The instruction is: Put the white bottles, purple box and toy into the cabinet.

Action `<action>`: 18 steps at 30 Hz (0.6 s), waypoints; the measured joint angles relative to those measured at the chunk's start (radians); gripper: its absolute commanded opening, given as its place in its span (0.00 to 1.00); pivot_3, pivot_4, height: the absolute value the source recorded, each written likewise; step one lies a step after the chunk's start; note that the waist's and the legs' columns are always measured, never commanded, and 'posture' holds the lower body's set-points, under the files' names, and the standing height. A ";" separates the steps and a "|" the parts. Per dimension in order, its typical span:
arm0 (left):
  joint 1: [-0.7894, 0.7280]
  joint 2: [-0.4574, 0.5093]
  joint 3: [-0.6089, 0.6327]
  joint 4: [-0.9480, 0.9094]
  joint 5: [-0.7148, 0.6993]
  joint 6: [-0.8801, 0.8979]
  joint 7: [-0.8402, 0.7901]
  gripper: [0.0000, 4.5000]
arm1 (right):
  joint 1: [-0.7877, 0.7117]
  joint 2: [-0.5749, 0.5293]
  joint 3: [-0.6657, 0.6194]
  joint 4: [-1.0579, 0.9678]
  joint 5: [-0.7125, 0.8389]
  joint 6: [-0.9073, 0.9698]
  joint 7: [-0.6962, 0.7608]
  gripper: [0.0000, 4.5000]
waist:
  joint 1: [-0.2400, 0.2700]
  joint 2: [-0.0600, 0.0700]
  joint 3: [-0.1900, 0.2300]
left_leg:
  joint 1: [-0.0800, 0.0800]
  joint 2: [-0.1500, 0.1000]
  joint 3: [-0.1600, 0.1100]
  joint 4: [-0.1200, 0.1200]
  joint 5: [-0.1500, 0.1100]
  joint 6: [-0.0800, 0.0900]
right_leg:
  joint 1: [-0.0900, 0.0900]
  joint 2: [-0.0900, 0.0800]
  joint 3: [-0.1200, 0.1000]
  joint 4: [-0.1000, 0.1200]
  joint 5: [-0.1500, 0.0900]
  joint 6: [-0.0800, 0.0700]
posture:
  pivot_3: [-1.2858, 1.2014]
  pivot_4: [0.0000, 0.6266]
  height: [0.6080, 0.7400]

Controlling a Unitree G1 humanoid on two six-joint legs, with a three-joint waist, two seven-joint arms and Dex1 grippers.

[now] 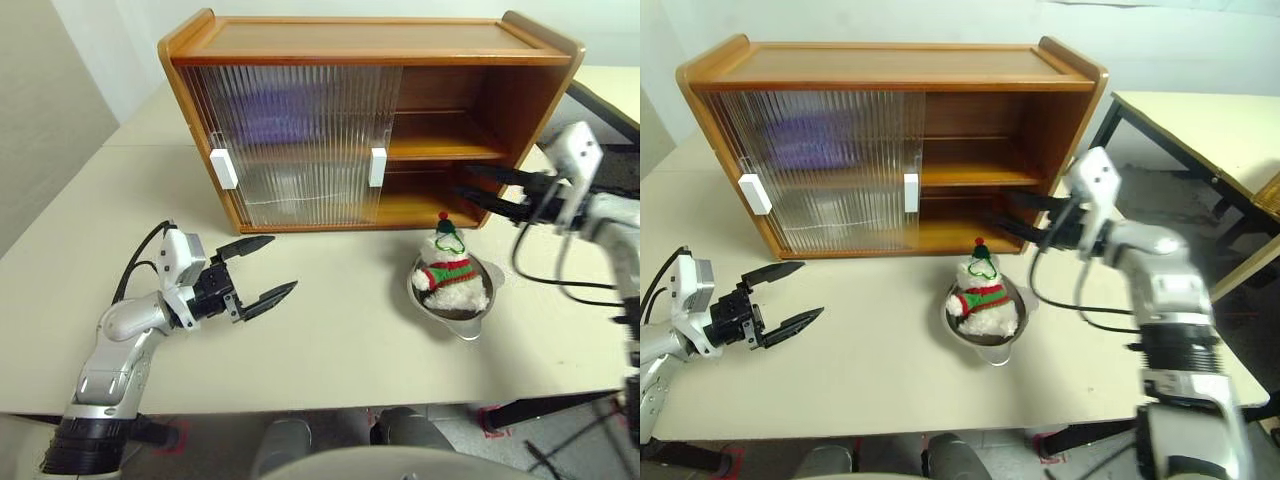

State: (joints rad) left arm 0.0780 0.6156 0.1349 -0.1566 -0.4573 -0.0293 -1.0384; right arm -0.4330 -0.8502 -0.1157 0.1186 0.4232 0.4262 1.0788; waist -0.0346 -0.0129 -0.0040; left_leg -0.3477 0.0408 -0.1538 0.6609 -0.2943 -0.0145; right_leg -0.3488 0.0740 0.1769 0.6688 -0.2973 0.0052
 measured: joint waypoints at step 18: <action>-0.054 -0.095 0.077 -0.040 -0.142 0.010 0.023 1.00 | 0.020 -0.159 0.056 -0.539 0.206 0.933 -0.242 1.00 | -0.021 0.000 -0.001 | -0.001 0.000 0.005 0.000 -0.002 0.003 | -0.003 0.001 0.002 0.002 -0.005 0.010 | 0.48 0.00 1.00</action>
State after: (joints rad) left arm 0.0241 0.5207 0.2119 -0.1962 -0.5992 -0.0189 -1.0159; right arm -0.4133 -1.0087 -0.0596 -0.4208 0.6294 1.3593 0.8368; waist -0.0556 -0.0134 -0.0053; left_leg -0.3489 0.0405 -0.1491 0.6612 -0.2958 -0.0115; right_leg -0.3520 0.0748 0.1790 0.6703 -0.3025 0.0153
